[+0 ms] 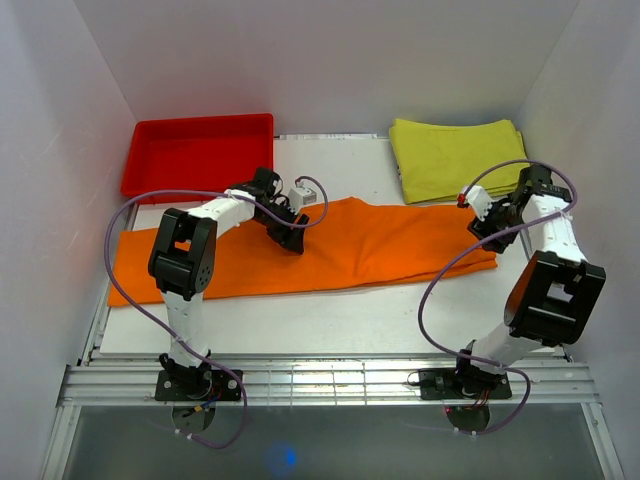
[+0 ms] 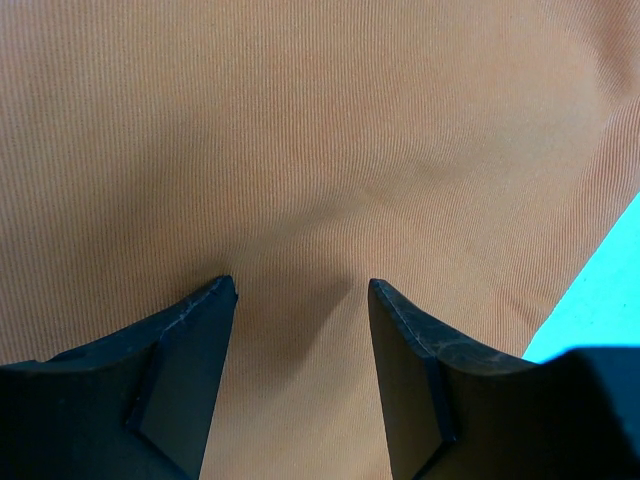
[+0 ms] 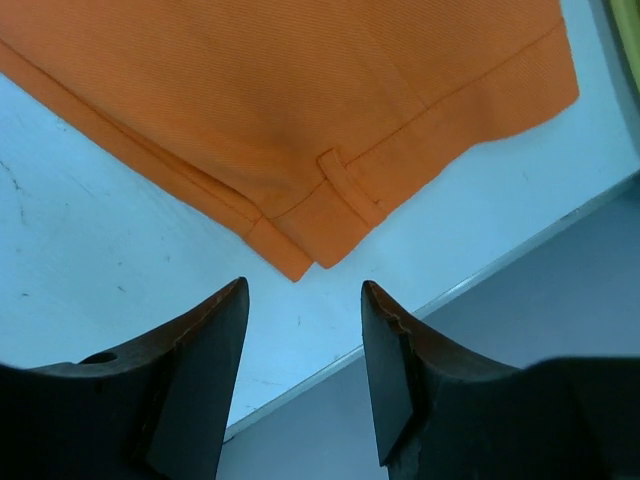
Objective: Fold and stack the trousers
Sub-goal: Fold the trousers
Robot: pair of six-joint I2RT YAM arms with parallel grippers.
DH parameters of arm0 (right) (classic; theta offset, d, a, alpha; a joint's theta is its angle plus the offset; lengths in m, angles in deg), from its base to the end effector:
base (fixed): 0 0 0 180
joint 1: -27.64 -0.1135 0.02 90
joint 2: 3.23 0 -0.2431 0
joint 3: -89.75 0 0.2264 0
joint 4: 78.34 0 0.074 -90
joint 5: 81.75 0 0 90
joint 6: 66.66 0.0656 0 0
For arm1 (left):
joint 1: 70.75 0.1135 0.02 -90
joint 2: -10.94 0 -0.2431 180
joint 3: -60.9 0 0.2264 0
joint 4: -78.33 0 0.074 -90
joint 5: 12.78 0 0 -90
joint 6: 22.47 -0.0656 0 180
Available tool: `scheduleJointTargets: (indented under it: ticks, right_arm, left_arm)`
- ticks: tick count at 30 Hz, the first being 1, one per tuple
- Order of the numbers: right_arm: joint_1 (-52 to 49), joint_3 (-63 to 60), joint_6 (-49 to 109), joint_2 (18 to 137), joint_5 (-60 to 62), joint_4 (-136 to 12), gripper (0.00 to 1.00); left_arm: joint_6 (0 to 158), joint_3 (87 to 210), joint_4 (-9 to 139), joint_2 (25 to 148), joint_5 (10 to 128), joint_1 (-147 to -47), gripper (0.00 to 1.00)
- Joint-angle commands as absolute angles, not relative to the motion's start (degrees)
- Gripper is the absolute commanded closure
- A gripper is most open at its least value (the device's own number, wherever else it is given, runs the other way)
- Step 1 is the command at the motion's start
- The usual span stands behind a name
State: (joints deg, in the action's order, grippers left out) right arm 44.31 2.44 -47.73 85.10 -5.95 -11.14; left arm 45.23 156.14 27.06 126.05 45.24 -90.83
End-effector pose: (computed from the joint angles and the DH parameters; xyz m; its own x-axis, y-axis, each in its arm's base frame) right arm 0.2827 -0.0679 0.2247 -0.4692 -0.8168 -0.3358 -0.7795 0.5617 -0.2771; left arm 0.3431 -0.1624 0.1340 -0.6508 0.5806 -0.4893 0.7555 0.5594 -0.3410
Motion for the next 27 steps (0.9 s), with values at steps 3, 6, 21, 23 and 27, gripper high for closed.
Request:
scheduleJointTargets:
  ticks: [3, 6, 21, 23, 27]
  right_arm:
    - [44.8, -3.6, -65.2, 93.6, -11.4, -9.8, 0.52]
    - [44.8, -6.3, -66.8, 97.9, -10.0, -9.9, 0.63]
    - [45.5, -0.8, -74.1, 99.9, -5.1, -6.0, 0.62]
    - [45.5, 0.2, -75.1, 99.9, -4.7, -6.2, 0.6]
    - [45.5, 0.9, -74.9, 100.7, -4.3, -7.7, 0.57]
  left_arm:
    - [43.0, 153.3, 19.0, 129.3, 46.6, -90.2, 0.33]
    - [43.4, 152.6, 19.1, 129.6, 46.3, -90.2, 0.33]
    - [43.7, 152.5, 19.1, 131.8, 46.6, -89.2, 0.32]
    - [43.7, 152.6, 19.1, 132.0, 46.6, -89.2, 0.32]
    - [44.0, 153.1, 19.1, 132.8, 46.6, -89.1, 0.32]
